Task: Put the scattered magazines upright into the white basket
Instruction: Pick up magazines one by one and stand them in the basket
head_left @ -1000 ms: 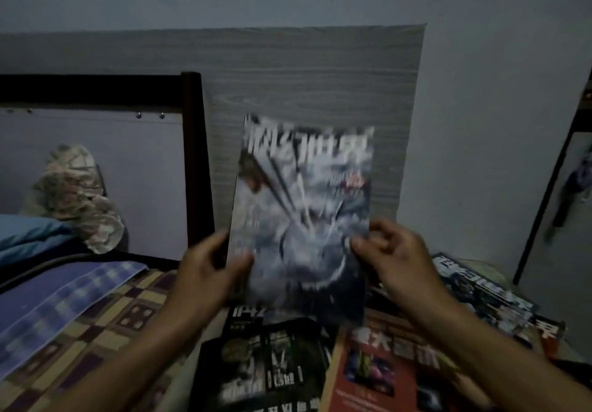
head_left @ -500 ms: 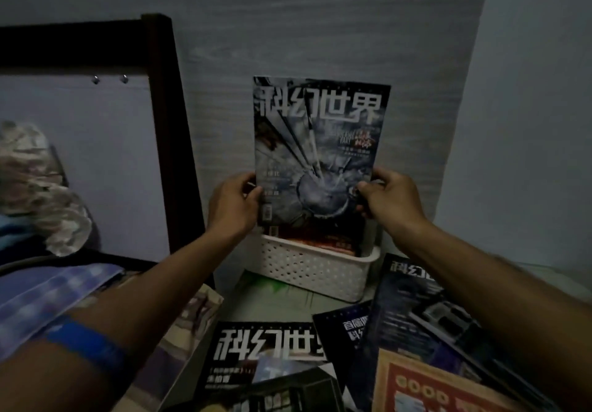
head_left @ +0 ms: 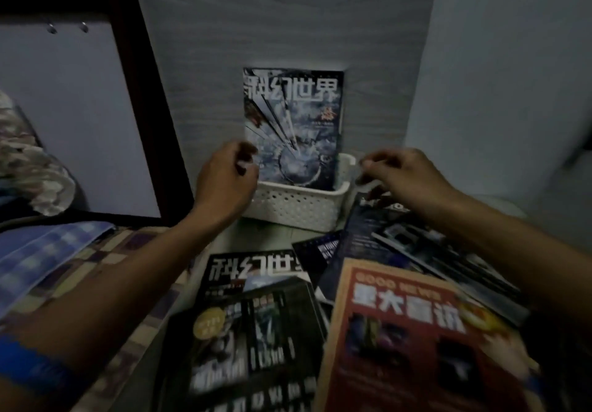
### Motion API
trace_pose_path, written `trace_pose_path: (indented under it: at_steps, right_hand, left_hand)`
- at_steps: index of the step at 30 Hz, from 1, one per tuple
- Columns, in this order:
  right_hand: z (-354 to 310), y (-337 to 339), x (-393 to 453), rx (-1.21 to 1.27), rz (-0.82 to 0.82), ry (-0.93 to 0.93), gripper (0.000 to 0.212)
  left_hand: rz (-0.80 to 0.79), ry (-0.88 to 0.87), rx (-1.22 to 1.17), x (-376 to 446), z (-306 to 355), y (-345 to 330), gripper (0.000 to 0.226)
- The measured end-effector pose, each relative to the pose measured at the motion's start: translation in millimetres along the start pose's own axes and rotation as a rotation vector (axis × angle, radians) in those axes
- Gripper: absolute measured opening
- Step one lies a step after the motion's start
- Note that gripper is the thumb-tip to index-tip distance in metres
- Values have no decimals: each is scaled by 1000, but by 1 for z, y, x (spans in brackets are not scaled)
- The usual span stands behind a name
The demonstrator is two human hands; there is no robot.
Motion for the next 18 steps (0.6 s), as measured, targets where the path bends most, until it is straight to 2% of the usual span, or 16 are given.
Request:
trace_pose_path:
  at_steps: [1,4,6,8,9,11,13,15,18]
  right_hand:
    - [-2,10,-23,-95,-38,64,12]
    - [-5,39,-84,-527,-179,284,9]
    - [-2,57,-122,-665,-314,337,10]
    - [3,72,-153,-770,-366,357,13]
    - [8,79,-168,-844,-361,374,18]
    - [18,89,-195,-962,-312,406,38]
    - [26,93,-215,-940,-280,387,47]
    - [31,91,-227,-915,-250,386,43]
    - [30,90,-228,-901,-210,347,39]
  left_hand:
    - [-105,-40,-20,-18,14,1,9]
    - [-464,-140,26,-81,55,-4,13]
    - [-686,-192,99,-118,76,-7,8]
    - [-864,-52,35,-148,82,-12,21]
    - [-883,105,-49,-157,83,-12,26]
    - [-809,470,-252,-170,83,-8,32]
    - [-719,737,-428,-180,84,-3,26]
    - [-704,750,-464,-186,93,0,17]
    - [-656,574,-409,-189,114,7,18]
Point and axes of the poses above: each hand's wrist, its own x-axis towards the middle knuckle, its own y-axis out of the back of the hand, z = x × y, the point moved 6 cm from there along x, towards the middle knuckle, and after that the axes turned 8 degrees about z, right-handed, at the moved point
